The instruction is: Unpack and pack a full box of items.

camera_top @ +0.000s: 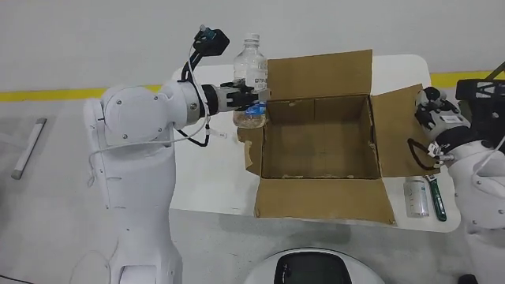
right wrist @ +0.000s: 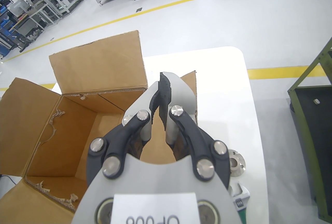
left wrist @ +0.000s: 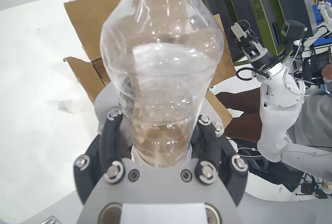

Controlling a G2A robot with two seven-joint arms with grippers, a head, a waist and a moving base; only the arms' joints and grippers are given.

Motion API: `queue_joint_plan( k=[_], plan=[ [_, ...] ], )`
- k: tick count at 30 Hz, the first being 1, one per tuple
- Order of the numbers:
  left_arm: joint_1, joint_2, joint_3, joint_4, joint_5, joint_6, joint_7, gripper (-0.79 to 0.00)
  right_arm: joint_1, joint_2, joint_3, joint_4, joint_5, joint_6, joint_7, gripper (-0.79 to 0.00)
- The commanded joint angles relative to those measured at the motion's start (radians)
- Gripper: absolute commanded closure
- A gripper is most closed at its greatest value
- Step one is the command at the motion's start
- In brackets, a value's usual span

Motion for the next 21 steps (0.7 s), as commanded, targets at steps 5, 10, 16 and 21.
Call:
queue_joint_plan(
  k=[5, 10, 16, 21],
  plan=[
    [0.006, 0.002, 0.034, -0.001, -0.047, 0.005, 0.057, 0.000, 0.008, 0.003, -0.014, 0.000, -0.008, -0.005, 0.004, 0.000],
    [-0.033, 0.002, 0.106, 0.051, -0.064, 0.035, 0.034, 0.000, 0.010, 0.004, -0.020, 0.000, -0.014, -0.001, 0.002, 0.000],
    [-0.050, -0.002, 0.222, 0.122, -0.035, 0.070, 0.028, 0.000, 0.009, 0.006, -0.019, 0.001, -0.019, 0.013, 0.000, 0.000],
    [-0.039, -0.003, 0.287, 0.189, -0.008, 0.115, 0.037, 0.000, 0.007, 0.007, -0.012, 0.001, -0.020, 0.024, 0.000, 0.000]
  ],
)
